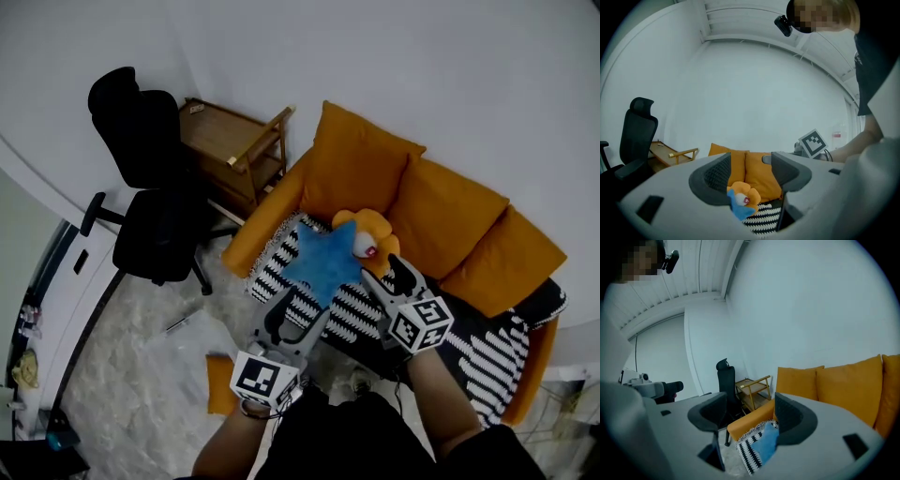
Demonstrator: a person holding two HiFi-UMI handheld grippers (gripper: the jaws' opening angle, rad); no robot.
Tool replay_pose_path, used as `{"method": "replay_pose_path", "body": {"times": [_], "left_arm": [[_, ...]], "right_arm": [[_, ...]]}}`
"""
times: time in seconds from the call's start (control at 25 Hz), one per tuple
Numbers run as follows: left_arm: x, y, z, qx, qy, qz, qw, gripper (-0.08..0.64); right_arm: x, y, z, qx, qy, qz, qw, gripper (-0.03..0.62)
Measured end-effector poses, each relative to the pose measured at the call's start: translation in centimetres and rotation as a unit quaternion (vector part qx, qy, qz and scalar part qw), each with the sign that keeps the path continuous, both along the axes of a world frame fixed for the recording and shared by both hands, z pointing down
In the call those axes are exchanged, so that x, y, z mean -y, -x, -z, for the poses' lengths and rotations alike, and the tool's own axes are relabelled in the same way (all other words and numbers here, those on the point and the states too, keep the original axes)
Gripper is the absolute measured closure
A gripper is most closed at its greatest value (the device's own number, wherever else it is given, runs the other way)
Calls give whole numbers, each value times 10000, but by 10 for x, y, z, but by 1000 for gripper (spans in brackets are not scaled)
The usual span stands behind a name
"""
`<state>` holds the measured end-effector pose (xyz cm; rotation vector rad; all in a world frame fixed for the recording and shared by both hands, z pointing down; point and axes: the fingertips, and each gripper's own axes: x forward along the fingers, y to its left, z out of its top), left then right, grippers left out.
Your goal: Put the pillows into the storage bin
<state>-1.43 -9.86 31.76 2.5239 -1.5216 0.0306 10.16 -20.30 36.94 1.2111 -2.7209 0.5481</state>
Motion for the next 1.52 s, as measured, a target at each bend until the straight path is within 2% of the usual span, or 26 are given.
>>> {"method": "replay_pose_path", "body": {"times": [0.2,0.6,0.96,1.2,1.52], "left_arm": [[13,20,-10,-149,-41,-27,9999,305],[51,17,-48,-111,376,111,9992,305],[110,-6,-105,-104,849,179,9962,305],[154,-14,-150,-116,1034,297,9941,305],[184,-27,-208,-278,1410,317,9891,305]], "right_arm": [[10,22,-12,19,95,-73,9999,272],[62,26,-66,216,634,-63,9977,272],[126,13,-148,233,1311,-95,9911,273],[167,14,-212,266,1726,-91,9846,273],[201,18,-295,300,2405,-162,9700,272]]}}
